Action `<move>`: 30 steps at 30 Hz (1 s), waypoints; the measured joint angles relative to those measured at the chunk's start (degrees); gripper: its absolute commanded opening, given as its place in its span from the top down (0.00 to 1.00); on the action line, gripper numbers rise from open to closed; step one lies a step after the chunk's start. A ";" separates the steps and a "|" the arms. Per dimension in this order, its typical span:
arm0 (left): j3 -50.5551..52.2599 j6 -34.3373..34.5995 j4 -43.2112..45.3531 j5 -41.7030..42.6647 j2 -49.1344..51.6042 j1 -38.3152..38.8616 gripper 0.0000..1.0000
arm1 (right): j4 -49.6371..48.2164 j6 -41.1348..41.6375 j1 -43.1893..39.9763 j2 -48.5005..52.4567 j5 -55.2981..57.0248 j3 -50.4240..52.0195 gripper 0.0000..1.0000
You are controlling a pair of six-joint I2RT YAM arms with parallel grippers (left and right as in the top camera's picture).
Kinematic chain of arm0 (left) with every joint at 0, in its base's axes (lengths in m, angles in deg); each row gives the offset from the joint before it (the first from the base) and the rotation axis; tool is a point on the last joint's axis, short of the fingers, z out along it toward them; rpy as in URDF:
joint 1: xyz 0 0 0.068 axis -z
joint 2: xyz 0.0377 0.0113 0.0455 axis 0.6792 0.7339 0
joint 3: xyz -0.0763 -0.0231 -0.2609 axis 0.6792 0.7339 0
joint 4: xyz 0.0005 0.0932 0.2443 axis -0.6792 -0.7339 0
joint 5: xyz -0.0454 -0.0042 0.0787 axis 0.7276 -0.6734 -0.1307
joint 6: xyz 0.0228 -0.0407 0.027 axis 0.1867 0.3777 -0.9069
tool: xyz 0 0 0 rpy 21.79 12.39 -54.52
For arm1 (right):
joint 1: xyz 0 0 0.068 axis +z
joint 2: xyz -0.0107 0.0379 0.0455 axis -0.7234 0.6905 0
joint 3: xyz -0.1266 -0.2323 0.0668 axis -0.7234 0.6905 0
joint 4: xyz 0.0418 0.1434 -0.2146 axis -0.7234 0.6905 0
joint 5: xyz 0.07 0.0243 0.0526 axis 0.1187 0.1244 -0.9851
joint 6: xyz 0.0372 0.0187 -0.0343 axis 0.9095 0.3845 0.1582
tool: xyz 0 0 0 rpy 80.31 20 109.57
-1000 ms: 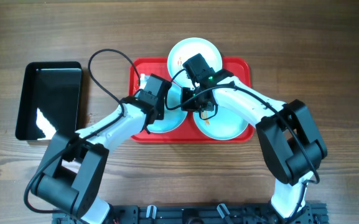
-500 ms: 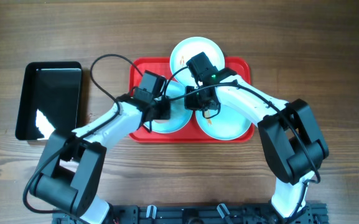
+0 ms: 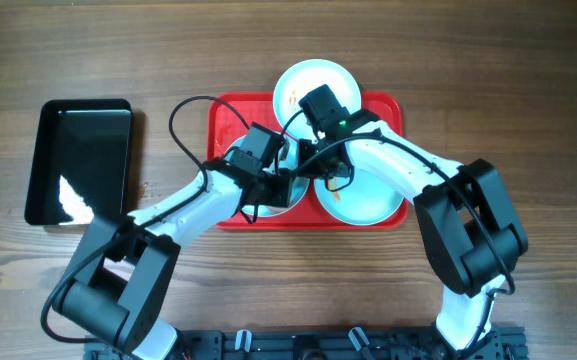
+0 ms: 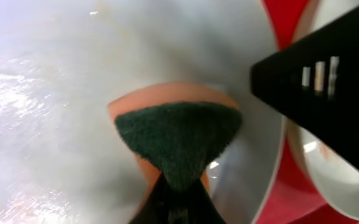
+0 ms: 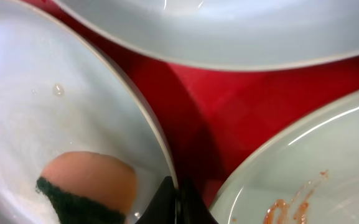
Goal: Clean dirty plates on tray and stack at the side
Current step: 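Wipe the sponge across the plate's lower area toward the smear, then wipe the sponge along the plate's left rim near the red tray edge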
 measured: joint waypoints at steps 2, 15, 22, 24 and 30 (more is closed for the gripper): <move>-0.63 0.02 -2.16 -2.80 -0.04 0.37 0.96 | 0.00 0.00 0.28 0.00 -0.39 0.00 0.96; -0.94 0.07 -5.38 -20.76 -0.72 0.96 0.96 | -0.72 0.22 1.14 0.04 -2.60 0.00 0.96; -0.04 0.20 -2.78 -29.64 -0.31 0.92 0.96 | -0.59 0.22 1.11 0.04 -2.58 0.00 0.96; 0.31 0.17 -1.64 -32.24 -0.09 0.59 0.96 | -0.46 0.22 1.11 0.04 -2.56 0.00 0.96; 0.68 0.11 1.66 -36.02 0.55 -3.80 0.96 | -0.07 0.20 0.98 0.04 -2.54 -0.09 0.96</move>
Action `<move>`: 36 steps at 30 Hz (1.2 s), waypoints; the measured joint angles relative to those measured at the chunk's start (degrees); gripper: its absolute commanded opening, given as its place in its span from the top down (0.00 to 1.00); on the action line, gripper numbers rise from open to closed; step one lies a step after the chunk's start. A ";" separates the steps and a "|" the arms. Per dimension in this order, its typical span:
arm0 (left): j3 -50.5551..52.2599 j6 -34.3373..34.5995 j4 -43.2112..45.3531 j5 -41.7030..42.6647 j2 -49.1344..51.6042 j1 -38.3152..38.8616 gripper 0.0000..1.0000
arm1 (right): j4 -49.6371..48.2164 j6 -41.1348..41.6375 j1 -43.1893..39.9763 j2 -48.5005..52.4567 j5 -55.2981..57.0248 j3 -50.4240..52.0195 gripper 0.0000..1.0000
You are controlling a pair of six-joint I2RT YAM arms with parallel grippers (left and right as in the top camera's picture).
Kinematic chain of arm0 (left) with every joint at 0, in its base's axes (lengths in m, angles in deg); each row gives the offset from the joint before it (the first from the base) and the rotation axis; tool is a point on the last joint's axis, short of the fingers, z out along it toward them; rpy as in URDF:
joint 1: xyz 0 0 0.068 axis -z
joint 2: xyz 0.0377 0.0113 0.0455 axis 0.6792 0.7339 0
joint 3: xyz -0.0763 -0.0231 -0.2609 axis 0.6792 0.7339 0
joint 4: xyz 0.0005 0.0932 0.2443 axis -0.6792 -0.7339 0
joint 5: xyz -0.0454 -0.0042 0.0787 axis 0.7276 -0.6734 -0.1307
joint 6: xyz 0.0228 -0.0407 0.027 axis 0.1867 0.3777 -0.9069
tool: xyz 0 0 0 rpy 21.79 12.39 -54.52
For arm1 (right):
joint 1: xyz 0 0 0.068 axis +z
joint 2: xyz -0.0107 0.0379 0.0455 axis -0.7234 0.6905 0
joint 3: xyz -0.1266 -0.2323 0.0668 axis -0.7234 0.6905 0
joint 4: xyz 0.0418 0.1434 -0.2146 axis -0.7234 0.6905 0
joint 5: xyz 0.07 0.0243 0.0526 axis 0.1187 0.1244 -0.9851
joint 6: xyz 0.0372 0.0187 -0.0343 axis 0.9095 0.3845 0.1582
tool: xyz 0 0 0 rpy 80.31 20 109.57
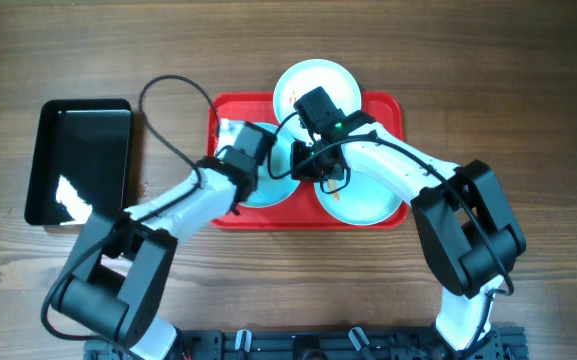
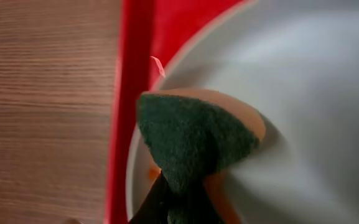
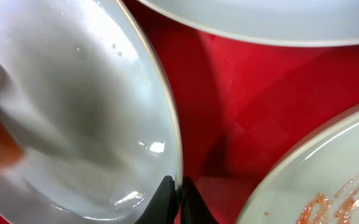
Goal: Clean dirty plates on tray and stack at the side
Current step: 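Wipe the sponge along the plate's left rim near the red tray edge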
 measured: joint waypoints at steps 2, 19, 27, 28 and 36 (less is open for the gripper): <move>0.02 -0.70 1.42 0.42 0.09 -1.33 0.96 | -0.07 0.00 0.00 0.00 -0.04 0.00 0.96; 0.66 -5.42 14.34 8.83 0.22 -5.14 0.96 | 0.50 -0.09 -0.42 0.00 0.42 -0.13 0.96; 0.76 -5.62 20.44 16.85 0.22 -5.40 0.96 | 1.31 -1.51 -0.46 0.00 1.09 -0.13 0.96; 0.76 -5.62 20.41 17.51 0.20 -5.40 0.96 | 1.36 -1.53 -0.46 0.00 1.11 -0.13 0.96; 0.90 -5.62 15.02 23.21 -5.16 -5.40 0.96 | 1.36 -1.75 -0.46 0.00 1.29 -0.13 0.96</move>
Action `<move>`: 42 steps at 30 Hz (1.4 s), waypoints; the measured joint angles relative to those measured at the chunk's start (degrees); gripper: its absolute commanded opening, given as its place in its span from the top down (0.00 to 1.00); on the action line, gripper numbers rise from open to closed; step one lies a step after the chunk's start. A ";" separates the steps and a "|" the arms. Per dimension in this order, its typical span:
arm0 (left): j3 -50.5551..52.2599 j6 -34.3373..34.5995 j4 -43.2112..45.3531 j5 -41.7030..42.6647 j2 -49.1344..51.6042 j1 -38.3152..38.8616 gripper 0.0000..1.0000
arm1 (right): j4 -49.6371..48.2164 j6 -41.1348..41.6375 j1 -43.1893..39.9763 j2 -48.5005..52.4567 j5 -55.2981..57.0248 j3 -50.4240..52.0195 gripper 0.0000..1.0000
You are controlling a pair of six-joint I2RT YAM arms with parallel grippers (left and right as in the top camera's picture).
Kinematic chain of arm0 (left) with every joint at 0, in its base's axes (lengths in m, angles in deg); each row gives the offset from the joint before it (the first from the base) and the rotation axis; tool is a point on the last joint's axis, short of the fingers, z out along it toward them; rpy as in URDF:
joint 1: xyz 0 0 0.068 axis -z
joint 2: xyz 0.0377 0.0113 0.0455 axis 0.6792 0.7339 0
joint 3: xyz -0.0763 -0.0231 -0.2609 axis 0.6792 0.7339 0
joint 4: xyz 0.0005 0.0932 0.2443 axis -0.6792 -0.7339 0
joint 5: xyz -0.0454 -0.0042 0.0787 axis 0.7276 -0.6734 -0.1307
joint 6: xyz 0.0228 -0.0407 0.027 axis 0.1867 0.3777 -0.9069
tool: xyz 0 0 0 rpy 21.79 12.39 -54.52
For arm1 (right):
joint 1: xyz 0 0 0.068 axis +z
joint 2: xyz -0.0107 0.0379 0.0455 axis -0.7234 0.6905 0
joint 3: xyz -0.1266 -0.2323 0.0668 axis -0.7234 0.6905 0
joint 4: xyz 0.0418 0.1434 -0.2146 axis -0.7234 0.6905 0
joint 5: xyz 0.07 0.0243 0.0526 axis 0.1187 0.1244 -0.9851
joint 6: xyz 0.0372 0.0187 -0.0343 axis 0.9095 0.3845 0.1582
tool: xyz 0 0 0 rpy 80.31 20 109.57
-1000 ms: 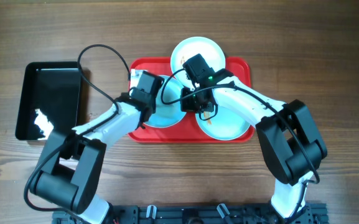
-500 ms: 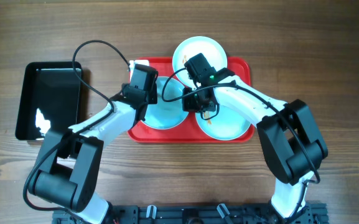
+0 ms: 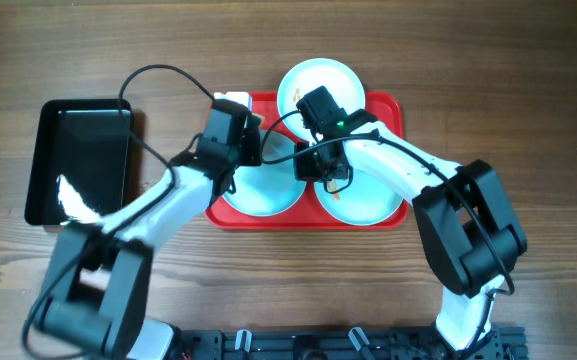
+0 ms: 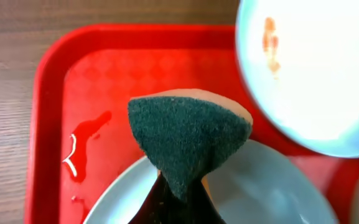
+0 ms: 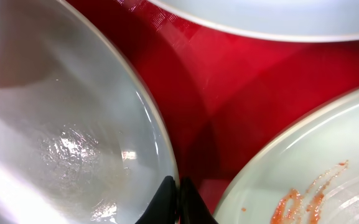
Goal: Clean dirty plates on tray and stack at the side
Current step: 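Wipe the sponge along the plate's left rim near the red tray edge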
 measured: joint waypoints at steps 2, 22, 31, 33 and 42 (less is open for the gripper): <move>-0.02 0.02 -3.96 0.68 -3.39 0.00 0.96 | -0.02 0.00 0.00 0.00 0.02 0.00 0.96; -0.04 3.82 -18.49 13.40 1.64 0.07 0.96 | -0.04 0.07 0.00 0.00 0.17 0.00 0.96; -0.72 3.78 -18.67 6.73 3.04 0.92 0.96 | -0.07 0.07 0.07 0.00 0.11 0.00 0.96; -1.07 3.78 -18.62 4.90 3.32 1.16 0.96 | -0.15 0.09 0.11 0.00 -0.02 0.00 0.96; -1.18 2.23 -17.79 -6.43 3.54 1.36 0.96 | -0.24 0.26 0.22 0.00 -0.15 0.00 0.96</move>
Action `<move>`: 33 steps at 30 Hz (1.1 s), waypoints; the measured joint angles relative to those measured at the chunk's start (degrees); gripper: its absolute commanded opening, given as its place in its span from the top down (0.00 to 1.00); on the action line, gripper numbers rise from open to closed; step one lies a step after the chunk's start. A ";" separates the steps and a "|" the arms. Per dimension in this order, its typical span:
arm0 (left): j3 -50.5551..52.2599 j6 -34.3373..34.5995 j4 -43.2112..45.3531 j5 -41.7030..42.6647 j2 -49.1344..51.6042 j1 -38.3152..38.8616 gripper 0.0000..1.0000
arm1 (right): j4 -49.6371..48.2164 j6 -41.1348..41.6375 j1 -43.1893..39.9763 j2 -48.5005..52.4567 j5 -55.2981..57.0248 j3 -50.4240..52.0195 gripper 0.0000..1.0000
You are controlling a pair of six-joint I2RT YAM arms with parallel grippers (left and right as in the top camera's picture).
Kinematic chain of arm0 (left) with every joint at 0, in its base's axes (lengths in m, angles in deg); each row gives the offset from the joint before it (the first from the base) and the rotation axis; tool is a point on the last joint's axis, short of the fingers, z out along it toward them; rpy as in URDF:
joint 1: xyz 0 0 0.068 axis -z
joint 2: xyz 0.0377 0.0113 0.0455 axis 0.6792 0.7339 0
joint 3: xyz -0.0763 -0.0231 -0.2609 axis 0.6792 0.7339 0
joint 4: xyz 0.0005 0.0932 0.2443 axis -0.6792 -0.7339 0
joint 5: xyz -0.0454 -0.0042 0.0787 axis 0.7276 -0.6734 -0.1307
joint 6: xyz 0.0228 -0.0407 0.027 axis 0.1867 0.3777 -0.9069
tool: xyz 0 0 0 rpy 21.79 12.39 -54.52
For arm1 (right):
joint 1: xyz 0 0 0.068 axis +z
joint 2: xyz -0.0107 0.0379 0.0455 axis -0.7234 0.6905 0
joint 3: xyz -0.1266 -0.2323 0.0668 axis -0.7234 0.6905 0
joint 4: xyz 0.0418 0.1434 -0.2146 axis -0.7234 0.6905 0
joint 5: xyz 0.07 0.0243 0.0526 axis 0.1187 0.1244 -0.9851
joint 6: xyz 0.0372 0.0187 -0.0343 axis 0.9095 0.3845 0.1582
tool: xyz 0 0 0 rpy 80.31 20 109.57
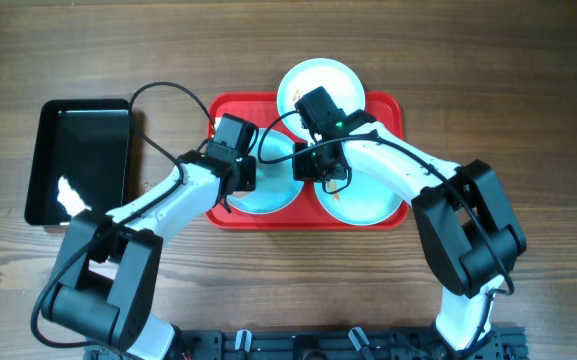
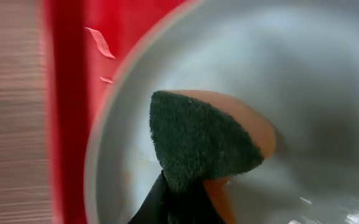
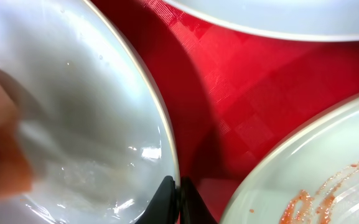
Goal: Clean dirty plates on tray and stack at the side
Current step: 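Wipe the sponge along the plate's left rim near the red tray edge, then lift the sponge with the left gripper toward the black tray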
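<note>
A red tray [image 1: 383, 105] holds three pale plates. My left gripper [image 2: 179, 208] is shut on a green-and-orange sponge [image 2: 207, 140], pressed into the left part of the front-left plate [image 1: 273, 195]. My right gripper [image 3: 178, 194] is shut on that plate's right rim [image 3: 167, 134]. The front-right plate [image 3: 328, 180] carries red sauce streaks. The back plate [image 1: 318, 78] lies partly under the right arm.
A black rectangular tray [image 1: 78, 160] lies on the wooden table [image 1: 528, 90] to the left of the red tray. Small red flecks [image 2: 98, 43] sit on the red tray by the plate's edge. Both arms crowd the tray's middle.
My left gripper with the sponge was above the tray's back-left corner, off the plate. Now the sponge is down on the left part of the front-left plate. The right gripper kept its hold on the rim.
The sponge first pressed the front-left plate near its right side, then lay at the plate's left edge. After that it was off the plate over the tray's back-left corner, and now it is on the plate again. My right gripper pinched the rim throughout.
</note>
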 measured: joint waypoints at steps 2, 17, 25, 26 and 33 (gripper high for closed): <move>0.00 -0.24 0.04 -4.24 0.24 0.00 0.96 | 0.02 0.00 0.00 0.00 0.00 0.00 0.96; 0.96 -2.12 13.07 -13.44 1.92 0.11 0.96 | 0.42 0.20 0.35 0.00 -0.31 -0.26 0.96; 1.18 -2.40 21.35 -12.85 1.99 -0.35 0.96 | 0.90 0.17 -0.07 0.00 0.46 -0.26 0.96; 1.18 -2.40 22.16 -11.98 1.99 -0.52 0.96 | 0.98 0.15 -0.15 0.00 0.57 -0.26 0.96; 1.18 -2.40 23.02 -4.83 1.99 -0.76 0.96 | 1.33 -0.07 -0.15 0.00 1.03 -0.26 0.96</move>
